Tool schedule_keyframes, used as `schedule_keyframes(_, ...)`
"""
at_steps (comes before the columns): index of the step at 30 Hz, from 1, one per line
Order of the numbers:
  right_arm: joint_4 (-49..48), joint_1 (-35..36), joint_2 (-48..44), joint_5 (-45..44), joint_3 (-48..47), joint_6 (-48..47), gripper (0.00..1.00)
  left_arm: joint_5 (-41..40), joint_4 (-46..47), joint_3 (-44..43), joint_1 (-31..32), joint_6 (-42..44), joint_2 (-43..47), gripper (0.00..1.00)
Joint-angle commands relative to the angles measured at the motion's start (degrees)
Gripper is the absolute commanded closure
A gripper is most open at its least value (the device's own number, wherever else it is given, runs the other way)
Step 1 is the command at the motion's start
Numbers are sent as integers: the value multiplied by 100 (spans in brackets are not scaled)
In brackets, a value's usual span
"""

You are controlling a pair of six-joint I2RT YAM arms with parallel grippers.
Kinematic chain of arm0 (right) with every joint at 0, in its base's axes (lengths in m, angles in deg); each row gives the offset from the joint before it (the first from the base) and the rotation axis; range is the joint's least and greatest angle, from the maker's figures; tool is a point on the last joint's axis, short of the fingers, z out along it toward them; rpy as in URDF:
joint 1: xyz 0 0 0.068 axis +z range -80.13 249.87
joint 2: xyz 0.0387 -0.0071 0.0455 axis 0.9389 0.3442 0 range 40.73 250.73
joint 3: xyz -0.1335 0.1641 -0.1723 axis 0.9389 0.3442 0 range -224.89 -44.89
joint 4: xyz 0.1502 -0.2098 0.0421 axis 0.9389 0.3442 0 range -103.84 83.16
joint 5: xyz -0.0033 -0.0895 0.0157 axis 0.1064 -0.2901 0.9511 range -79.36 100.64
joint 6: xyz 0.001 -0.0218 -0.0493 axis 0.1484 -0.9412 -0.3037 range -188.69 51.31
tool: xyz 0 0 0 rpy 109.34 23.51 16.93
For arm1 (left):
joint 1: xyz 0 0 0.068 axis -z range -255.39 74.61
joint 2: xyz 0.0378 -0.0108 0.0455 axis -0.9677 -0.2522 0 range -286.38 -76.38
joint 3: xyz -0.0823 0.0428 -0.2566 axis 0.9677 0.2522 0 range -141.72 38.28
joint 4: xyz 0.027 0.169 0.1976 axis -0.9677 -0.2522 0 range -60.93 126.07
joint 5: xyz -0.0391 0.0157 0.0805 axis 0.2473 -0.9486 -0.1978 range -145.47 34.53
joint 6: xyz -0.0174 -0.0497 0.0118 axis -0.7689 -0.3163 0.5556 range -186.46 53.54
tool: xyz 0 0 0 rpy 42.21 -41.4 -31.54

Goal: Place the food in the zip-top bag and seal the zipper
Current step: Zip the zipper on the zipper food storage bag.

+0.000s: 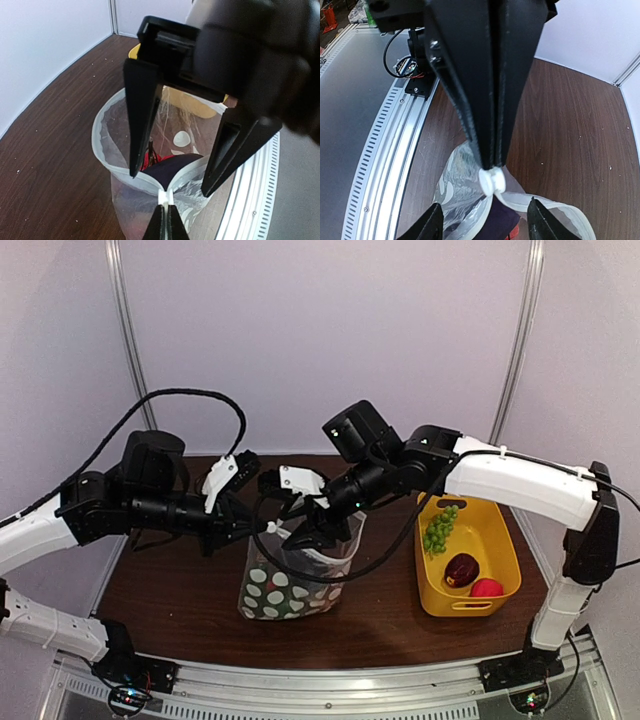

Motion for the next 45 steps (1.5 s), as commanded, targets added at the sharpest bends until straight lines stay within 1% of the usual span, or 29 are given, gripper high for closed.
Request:
schedule_keyframes(1,-203,48,216,111,-403,428,45,-77,616,52,61,-39,70,100)
schedule_keyframes(7,-281,48,326,308,-507,639,56,-138,630,47,85,-16,189,100)
schedule_keyframes(10,-276,48,355,352,-541,639,65,-182,633,71,87,4,227,100)
schedule_keyframes(18,-267,48,378,513,-642,664,82,-216,650,142,91,11,267,100)
schedule_keyframes(29,-335,48,434,871,-716,1036,84,-430,850,300,89,11,417,100)
schedule_keyframes(34,-356,35,405,792,-703,1078,100,-476,869,337,89,20,419,100)
schedule_keyframes(37,-284,11,367,718,-690,1004,100,-592,884,374,89,36,470,100)
schedule_keyframes(40,-81,-49,303,557,-624,723,100,-740,985,468,89,47,639,100)
schedule_keyframes(45,431,-267,286,286,-611,307,100,-1181,996,569,89,47,960,100)
